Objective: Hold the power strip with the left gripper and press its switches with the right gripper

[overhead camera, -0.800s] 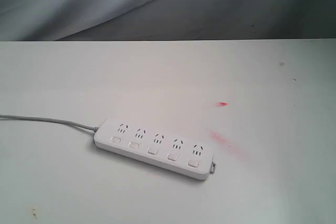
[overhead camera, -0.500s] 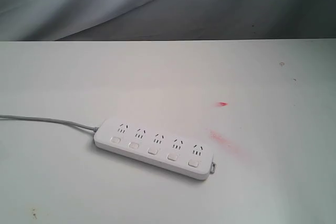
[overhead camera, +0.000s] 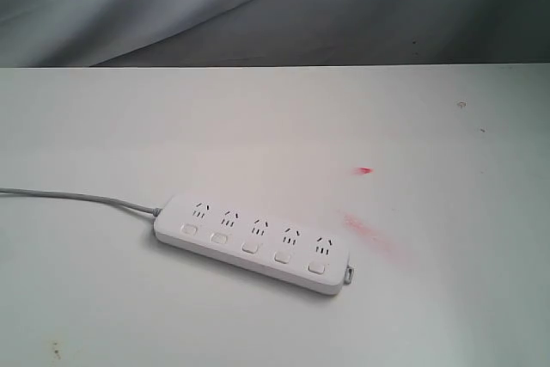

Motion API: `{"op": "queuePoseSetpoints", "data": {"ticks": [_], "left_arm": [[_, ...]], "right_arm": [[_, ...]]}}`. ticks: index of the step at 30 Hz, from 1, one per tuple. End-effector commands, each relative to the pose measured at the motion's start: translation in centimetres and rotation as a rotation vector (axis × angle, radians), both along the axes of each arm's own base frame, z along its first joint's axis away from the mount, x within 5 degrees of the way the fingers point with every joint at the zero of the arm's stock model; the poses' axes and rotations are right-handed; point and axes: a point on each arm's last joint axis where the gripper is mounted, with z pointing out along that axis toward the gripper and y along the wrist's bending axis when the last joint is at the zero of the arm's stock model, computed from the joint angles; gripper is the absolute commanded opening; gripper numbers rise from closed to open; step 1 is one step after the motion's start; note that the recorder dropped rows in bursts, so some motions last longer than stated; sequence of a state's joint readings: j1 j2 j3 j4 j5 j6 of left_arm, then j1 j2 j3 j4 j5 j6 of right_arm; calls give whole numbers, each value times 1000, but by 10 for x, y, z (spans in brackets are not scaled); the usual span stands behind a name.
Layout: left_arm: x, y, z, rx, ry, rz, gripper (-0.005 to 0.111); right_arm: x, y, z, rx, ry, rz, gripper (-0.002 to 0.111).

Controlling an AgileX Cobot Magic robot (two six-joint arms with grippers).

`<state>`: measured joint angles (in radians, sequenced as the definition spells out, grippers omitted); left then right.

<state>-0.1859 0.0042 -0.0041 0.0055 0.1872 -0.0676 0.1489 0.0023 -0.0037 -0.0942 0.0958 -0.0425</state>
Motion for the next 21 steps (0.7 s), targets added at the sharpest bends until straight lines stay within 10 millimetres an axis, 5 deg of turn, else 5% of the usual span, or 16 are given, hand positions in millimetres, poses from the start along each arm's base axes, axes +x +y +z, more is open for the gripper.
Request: {"op": "queuePoseSetpoints", "data": {"ticks": [1,8,21], "left_arm": [[0,0,0,-6,-16,2,0],[0,-1,8,-178,-70,-4,0],[-1,-5,8,-648,39,-22,0]], "right_arm": [[0,1,1,132,0,5,0],[0,2,4,632,41,37,0],[-5,11,8,756,180,103,0]]}}
